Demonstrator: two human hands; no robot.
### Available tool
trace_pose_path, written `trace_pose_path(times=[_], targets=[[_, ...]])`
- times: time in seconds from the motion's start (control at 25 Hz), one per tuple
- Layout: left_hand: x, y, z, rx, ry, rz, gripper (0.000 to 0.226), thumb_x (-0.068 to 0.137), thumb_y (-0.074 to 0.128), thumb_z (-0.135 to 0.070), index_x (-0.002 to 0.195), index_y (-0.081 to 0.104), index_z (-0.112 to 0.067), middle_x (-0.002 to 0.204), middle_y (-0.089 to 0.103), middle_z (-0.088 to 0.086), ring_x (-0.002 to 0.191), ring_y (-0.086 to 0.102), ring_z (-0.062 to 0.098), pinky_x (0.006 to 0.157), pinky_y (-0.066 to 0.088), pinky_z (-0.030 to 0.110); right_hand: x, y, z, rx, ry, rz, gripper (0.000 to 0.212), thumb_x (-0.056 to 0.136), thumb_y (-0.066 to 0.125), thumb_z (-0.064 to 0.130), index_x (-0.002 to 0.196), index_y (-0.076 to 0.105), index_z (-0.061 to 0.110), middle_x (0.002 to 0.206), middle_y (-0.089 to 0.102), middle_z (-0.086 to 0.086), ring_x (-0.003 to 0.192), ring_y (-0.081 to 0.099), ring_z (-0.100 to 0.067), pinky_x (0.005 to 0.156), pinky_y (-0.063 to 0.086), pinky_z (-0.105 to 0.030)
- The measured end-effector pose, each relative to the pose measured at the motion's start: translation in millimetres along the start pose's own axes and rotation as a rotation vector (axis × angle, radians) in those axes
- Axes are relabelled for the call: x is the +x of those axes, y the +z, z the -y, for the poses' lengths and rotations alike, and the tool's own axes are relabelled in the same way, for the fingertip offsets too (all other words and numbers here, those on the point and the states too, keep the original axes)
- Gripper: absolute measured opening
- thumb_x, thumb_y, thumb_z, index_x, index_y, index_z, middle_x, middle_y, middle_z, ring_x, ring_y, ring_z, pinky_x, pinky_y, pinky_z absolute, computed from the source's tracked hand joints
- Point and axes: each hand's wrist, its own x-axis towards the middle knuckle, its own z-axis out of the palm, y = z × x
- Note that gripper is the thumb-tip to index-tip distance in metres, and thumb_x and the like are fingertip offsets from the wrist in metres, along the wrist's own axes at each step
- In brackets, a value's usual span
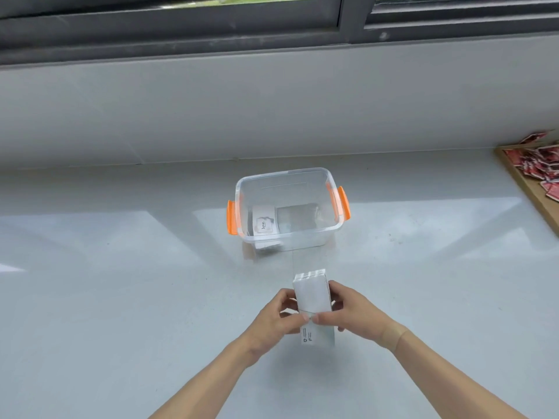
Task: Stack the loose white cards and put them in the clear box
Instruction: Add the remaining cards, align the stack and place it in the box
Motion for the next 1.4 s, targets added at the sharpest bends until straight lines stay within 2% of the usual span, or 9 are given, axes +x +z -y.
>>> trace_pose_path(times=[0.24, 0.44, 0.56, 0.64, 0.68, 0.8, 0.96, 1.2, 1.4], targets=[[12, 7, -57, -0.036, 0.070, -0.063, 0.047, 0.075, 0.070, -0.030, 0.118, 0.053, -0.021, 0.122, 0.060, 0.015, 0.106, 0.064, 0.028, 0.085, 0.058, 0.041, 8, -40, 42, 0.052, -0.057, 0.032, 0.041, 0.076, 0.076, 0.030, 0.113, 0.058, 0.032, 0.105, 0.068, 0.008, 0.086, 0.067, -0.011, 0.054, 0.051, -0.030], [19, -11, -126, -0.043, 0.175, -0.108, 0.052, 0.065, 0.068, -0.034, 0.114, 0.056, -0.020, 0.113, 0.067, 0.002, 0.102, 0.065, 0.021, 0.076, 0.057, 0.032, 23, -90, 94, 0.073, -0.201, 0.169, 0.039, 0.078, 0.069, 0.042, 0.115, 0.062, 0.032, 0.101, 0.070, 0.003, 0.082, 0.068, -0.020, 0.052, 0.050, -0.027], [38, -34, -167, -0.047, 0.180, -0.212, 0.045, 0.067, 0.066, -0.028, 0.110, 0.058, -0.018, 0.087, 0.070, -0.013, 0.083, 0.068, 0.010, 0.067, 0.057, 0.025, 50, -126, 114, 0.117, -0.297, -0.297, 0.028, 0.082, 0.058, 0.050, 0.103, 0.066, 0.034, 0.094, 0.069, 0.013, 0.083, 0.065, -0.015, 0.062, 0.051, -0.026], [60, -52, -187, -0.026, 0.102, -0.285, 0.040, 0.071, 0.065, -0.026, 0.108, 0.057, -0.015, 0.087, 0.069, -0.006, 0.070, 0.067, 0.011, 0.060, 0.055, 0.024, 76, -138, 114, -0.054, -0.341, -0.615, 0.032, 0.092, 0.051, 0.045, 0.119, 0.058, 0.032, 0.118, 0.063, 0.011, 0.108, 0.058, -0.012, 0.088, 0.048, -0.032], [72, -59, -194, -0.020, 0.044, -0.296, 0.034, 0.074, 0.065, -0.024, 0.106, 0.057, -0.014, 0.087, 0.067, -0.002, 0.065, 0.065, 0.013, 0.057, 0.053, 0.024, 90, -138, 110, -0.162, -0.349, -0.636, 0.037, 0.096, 0.048, 0.042, 0.130, 0.052, 0.028, 0.131, 0.056, 0.006, 0.121, 0.049, -0.014, 0.100, 0.041, -0.033], [99, -67, -195, -0.004, -0.136, -0.194, 0.026, 0.082, 0.062, -0.019, 0.106, 0.059, -0.011, 0.086, 0.062, 0.006, 0.071, 0.060, 0.022, 0.061, 0.051, 0.030, 120, -122, 95, -0.348, -0.309, -0.497, 0.048, 0.100, 0.035, 0.043, 0.146, 0.033, 0.028, 0.154, 0.033, 0.002, 0.143, 0.021, -0.017, 0.118, 0.019, -0.040], [128, -63, -180, 0.079, -0.268, -0.212, 0.037, 0.079, 0.064, -0.020, 0.111, 0.057, -0.006, 0.081, 0.066, 0.007, 0.072, 0.061, 0.026, 0.072, 0.054, 0.036, 142, -104, 86, -0.424, -0.265, -0.460, 0.054, 0.100, 0.022, 0.050, 0.151, 0.014, 0.032, 0.161, 0.013, 0.010, 0.147, 0.001, -0.012, 0.119, 0.004, -0.053], [161, -52, -165, 0.155, -0.356, -0.229, 0.019, 0.081, 0.065, -0.015, 0.097, 0.057, -0.008, 0.079, 0.063, 0.008, 0.058, 0.060, 0.020, 0.054, 0.055, 0.025, 146, -95, 78, -0.265, -0.294, -0.442, 0.053, 0.096, 0.012, 0.051, 0.148, 0.014, 0.045, 0.159, 0.010, 0.021, 0.146, 0.000, -0.002, 0.118, -0.007, -0.054], [176, -39, -147, 0.154, -0.417, -0.205, 0.015, 0.082, 0.064, -0.013, 0.094, 0.056, -0.009, 0.079, 0.065, 0.010, 0.063, 0.060, 0.024, 0.065, 0.056, 0.031, 146, -95, 77, -0.233, -0.287, -0.457, 0.049, 0.096, 0.014, 0.048, 0.144, 0.018, 0.052, 0.158, 0.015, 0.024, 0.146, 0.009, -0.006, 0.115, -0.004, -0.058]])
